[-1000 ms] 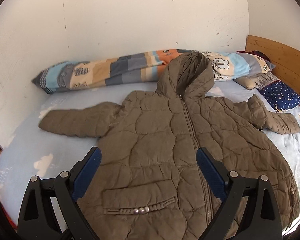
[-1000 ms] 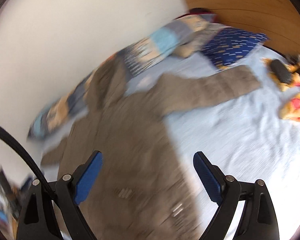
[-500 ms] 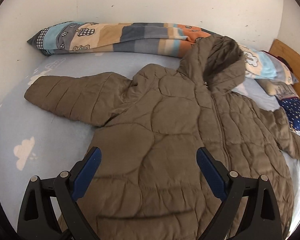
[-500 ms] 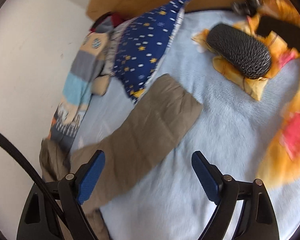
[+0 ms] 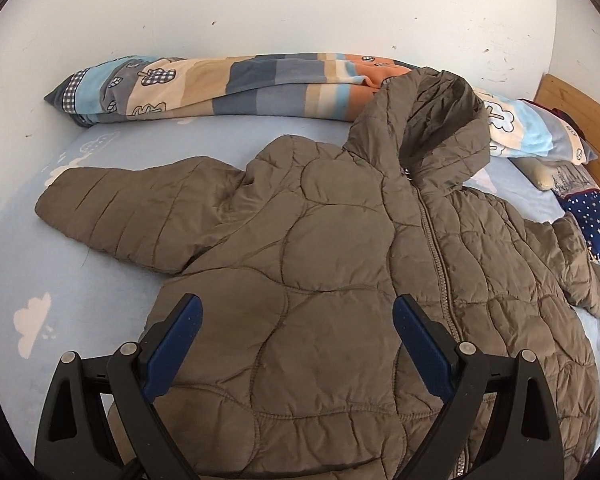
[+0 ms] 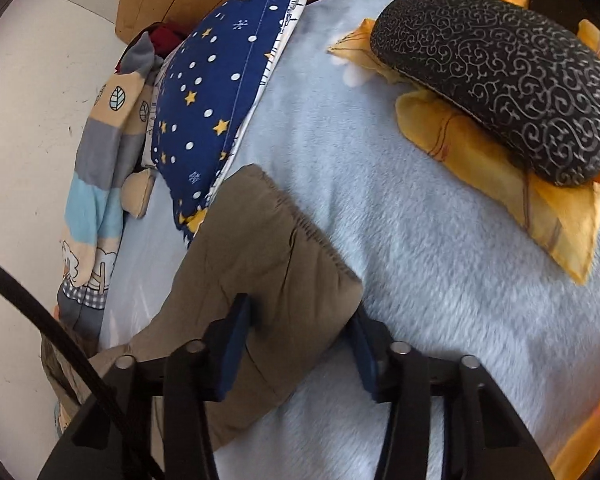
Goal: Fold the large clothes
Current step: 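Grasp the jacket sleeve cuff with the right gripper and lift it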
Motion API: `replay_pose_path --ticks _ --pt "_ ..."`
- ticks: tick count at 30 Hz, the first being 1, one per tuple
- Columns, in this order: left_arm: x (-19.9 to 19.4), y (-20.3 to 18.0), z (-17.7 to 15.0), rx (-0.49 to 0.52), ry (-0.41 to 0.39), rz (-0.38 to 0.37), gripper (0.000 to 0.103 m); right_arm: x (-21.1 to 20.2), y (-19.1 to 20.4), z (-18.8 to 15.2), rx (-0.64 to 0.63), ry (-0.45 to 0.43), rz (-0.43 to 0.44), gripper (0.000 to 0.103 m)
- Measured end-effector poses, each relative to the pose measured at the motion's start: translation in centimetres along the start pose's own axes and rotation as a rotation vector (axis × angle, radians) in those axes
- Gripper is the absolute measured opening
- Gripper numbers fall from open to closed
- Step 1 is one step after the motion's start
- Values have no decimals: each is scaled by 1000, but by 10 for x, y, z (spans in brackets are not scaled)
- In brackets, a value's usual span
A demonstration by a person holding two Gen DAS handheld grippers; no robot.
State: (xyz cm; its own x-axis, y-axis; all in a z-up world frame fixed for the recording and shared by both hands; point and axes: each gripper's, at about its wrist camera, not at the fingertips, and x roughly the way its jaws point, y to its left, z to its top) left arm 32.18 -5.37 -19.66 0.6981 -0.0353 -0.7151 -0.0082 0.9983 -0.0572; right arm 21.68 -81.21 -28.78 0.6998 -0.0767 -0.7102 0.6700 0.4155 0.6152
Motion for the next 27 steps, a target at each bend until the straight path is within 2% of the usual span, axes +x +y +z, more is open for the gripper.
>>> replay_pose_path --ticks 1,3,4,8,15,20,24,27 --pt "0 0 -1 3 -3 2 95 1 -1 2 -2 -1 2 40" --pt "-2 0 -1 3 -6 3 95 0 -1 3 -6 -11 11 24" --pt "-2 1 -1 0 -9 3 95 -5 1 3 -12 -27 23 22" --pt "-5 4 -1 -11 -14 5 95 -31 14 4 -56 -83 43 18" --pt "-14 8 -2 -4 -36 6 95 -99 61 18 -157 -198 41 16" --pt "-19 16 2 -9 -33 9 95 -153 122 27 -251 -244 86 15" --pt "-22 25 4 -24 -29 10 95 -190 186 13 -355 -271 139 15" --pt "-27 31 5 -28 -35 13 95 -213 242 -10 -447 -272 193 14"
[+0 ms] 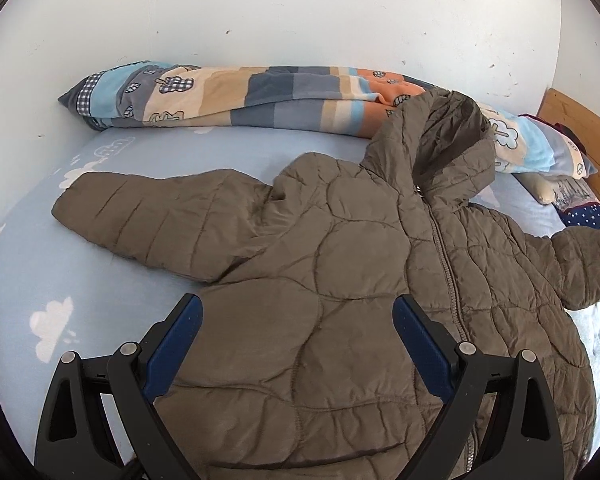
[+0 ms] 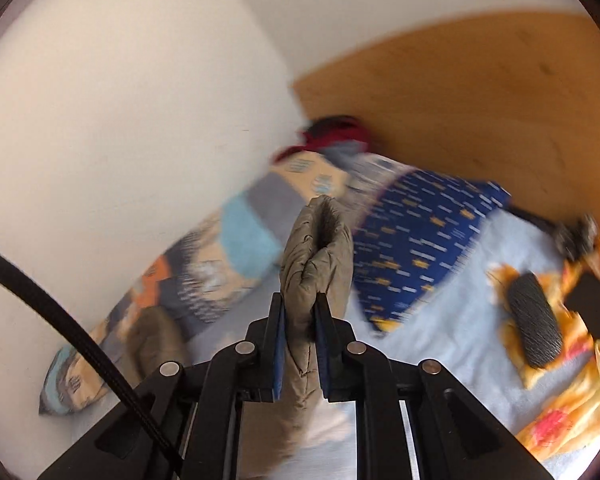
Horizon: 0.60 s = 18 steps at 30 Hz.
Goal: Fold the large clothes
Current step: 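Grasp the jacket sleeve cuff with the right gripper and lift it, then fold the held sleeve across the jacket front and release with the right gripper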
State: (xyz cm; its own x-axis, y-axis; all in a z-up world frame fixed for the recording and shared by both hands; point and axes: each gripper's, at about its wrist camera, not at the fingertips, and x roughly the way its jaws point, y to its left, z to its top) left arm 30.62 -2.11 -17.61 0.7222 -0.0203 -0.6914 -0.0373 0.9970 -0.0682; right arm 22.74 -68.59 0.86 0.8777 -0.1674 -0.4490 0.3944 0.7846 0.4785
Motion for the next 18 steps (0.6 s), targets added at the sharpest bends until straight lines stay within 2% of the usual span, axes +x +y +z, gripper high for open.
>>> replay_pose_path --ticks 5,9,13,18 --pt "-10 17 4 -33 -6 -11 95 -19 117 -9 -162 17 138 14" --pt "-16 29 5 -47 -4 -19 95 -25 215 -43 -286 56 269 14" --pt "-19 40 3 -62 2 -17 95 -10 304 -99 -382 129 394 14" --pt "-20 57 1 -91 8 -6 95 33 373 -181 -464 252 475 14"
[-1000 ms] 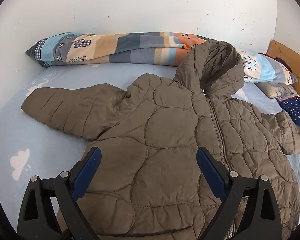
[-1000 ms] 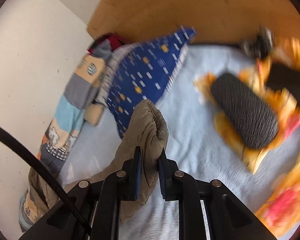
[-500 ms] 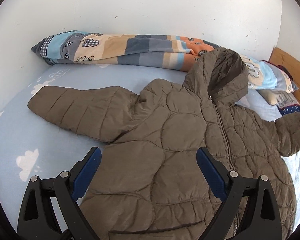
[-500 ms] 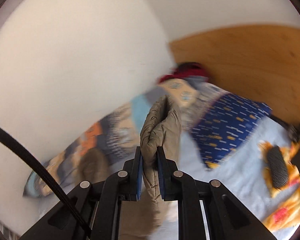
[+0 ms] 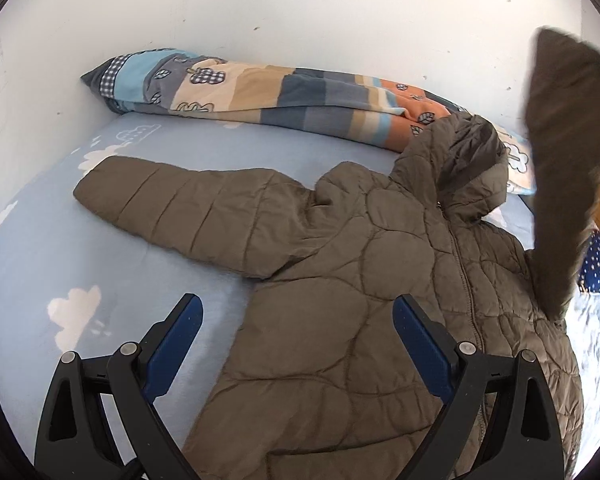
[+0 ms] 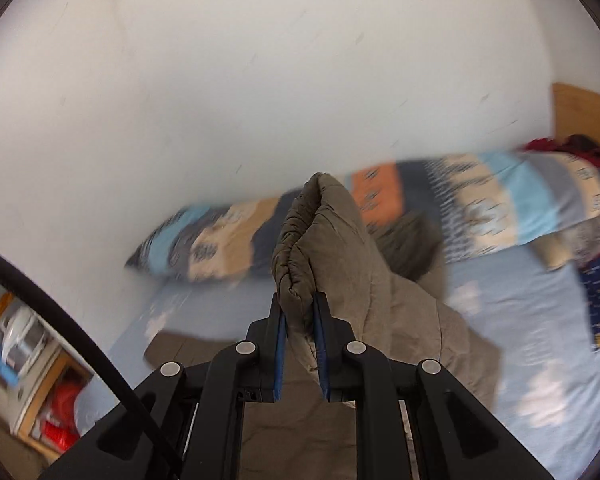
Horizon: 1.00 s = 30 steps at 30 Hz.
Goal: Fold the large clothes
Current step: 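Fold the held sleeve across the jacket front and release with the right gripper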
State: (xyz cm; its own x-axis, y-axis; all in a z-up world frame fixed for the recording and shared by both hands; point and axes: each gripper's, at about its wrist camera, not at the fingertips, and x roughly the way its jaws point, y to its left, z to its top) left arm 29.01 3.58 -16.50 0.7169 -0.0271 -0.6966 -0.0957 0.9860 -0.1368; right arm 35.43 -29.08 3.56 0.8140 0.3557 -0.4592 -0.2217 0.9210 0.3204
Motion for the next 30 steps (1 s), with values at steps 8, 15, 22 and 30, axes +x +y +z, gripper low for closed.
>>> replay_pose_path --ticks 8,15,22,30 --pt "1 24 3 -65 18 3 95 160 41 -100 -59 241 14 14" --pt "0 35 6 -112 12 22 95 237 42 -176 -61 364 -18 14" --pt "3 30 7 -108 14 14 95 241 49 -203 -42 458 63 33" --pt "7 21 8 -111 11 19 95 139 -22 -134 2 236 90 40"
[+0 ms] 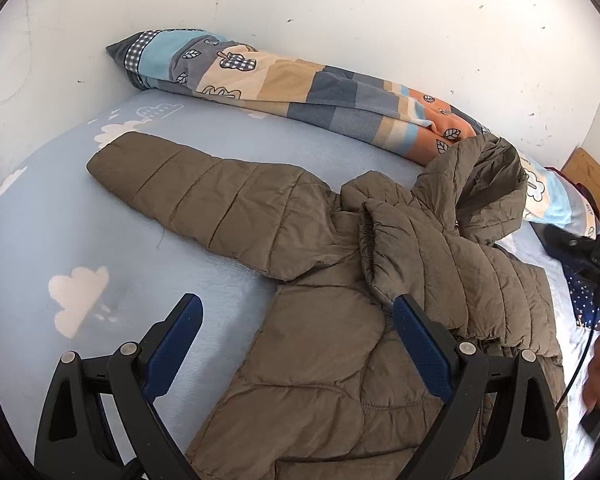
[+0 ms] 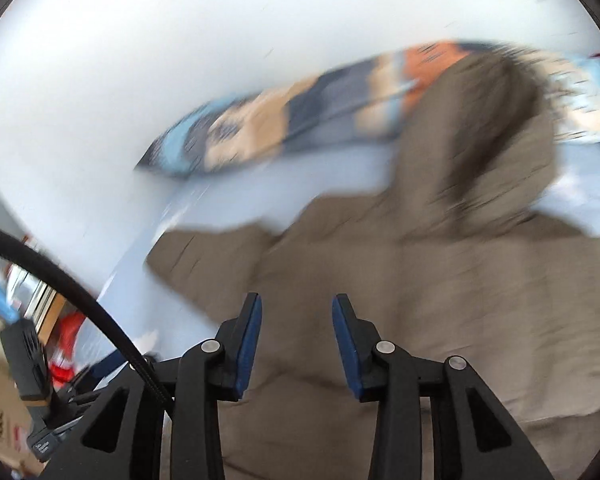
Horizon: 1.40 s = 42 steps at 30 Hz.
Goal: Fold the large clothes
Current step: 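Fold the held sleeve across the jacket front and release with the right gripper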
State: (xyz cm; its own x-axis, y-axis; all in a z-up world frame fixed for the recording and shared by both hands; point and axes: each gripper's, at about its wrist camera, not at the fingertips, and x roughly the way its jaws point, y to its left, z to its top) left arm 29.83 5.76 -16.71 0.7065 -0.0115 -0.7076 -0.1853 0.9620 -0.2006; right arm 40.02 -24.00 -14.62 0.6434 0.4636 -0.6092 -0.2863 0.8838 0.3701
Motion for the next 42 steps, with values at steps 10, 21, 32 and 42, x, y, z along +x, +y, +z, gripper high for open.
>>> replay_pose_path --ticks 10,21,32,42 --pt "13 -28 10 31 54 -105 95 -35 -203 -7 302 20 -476 21" --pt "136 -94 13 161 233 -9 95 23 -229 -48 232 167 -509 21" --pt "100 -77 33 113 133 -30 96 -23 -198 -24 163 113 -441 24" --pt "141 -65 3 129 312 -3 96 7 -166 -59 153 211 -409 30"
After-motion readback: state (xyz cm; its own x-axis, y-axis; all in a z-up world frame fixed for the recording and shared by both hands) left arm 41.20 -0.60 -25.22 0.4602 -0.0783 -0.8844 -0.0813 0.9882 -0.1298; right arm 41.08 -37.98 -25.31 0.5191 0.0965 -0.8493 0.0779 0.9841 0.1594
